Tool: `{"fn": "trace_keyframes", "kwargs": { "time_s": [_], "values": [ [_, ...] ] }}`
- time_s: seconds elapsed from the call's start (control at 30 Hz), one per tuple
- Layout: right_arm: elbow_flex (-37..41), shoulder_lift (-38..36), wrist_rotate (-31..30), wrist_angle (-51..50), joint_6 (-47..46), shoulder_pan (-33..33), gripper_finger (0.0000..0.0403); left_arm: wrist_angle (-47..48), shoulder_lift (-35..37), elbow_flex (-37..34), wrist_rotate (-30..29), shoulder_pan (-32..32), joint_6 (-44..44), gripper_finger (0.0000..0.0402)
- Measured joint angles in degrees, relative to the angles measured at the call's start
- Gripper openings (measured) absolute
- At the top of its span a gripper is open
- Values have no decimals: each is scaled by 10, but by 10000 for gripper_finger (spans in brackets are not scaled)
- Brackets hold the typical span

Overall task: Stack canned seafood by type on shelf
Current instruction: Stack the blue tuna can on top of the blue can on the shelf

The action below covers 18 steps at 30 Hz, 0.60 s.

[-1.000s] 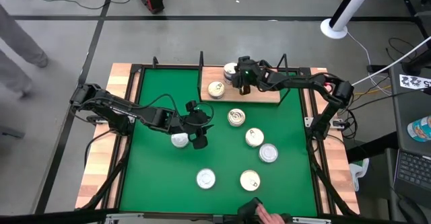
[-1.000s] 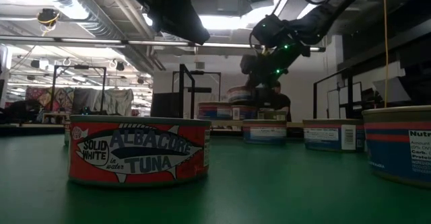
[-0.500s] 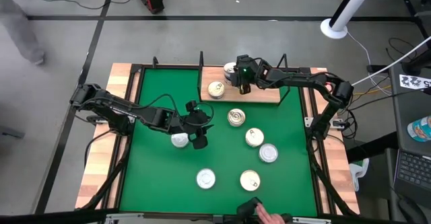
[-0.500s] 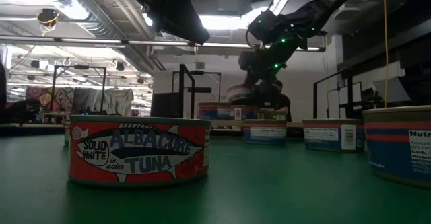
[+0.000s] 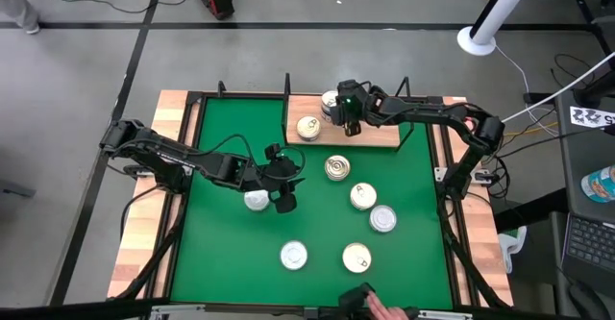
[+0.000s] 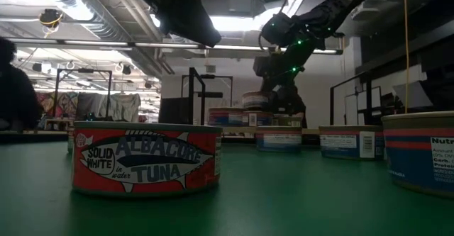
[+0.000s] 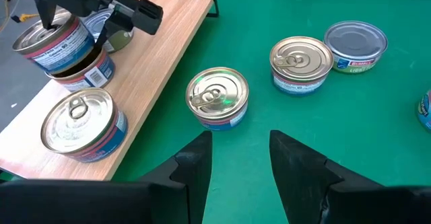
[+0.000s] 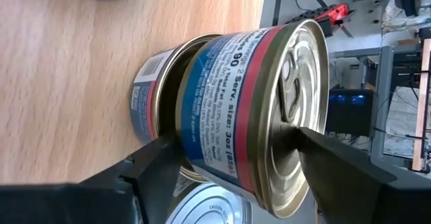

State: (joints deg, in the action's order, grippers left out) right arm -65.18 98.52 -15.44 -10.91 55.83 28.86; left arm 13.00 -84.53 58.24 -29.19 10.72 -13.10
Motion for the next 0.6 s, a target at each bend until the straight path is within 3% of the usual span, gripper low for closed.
{"fn": "trace_keyframes", "kwargs": {
  "time_s": [0.6],
  "values": [
    [-56, 1, 1, -115, 0, 0, 287, 0, 0, 0, 0, 0, 0, 143]
  ]
}}
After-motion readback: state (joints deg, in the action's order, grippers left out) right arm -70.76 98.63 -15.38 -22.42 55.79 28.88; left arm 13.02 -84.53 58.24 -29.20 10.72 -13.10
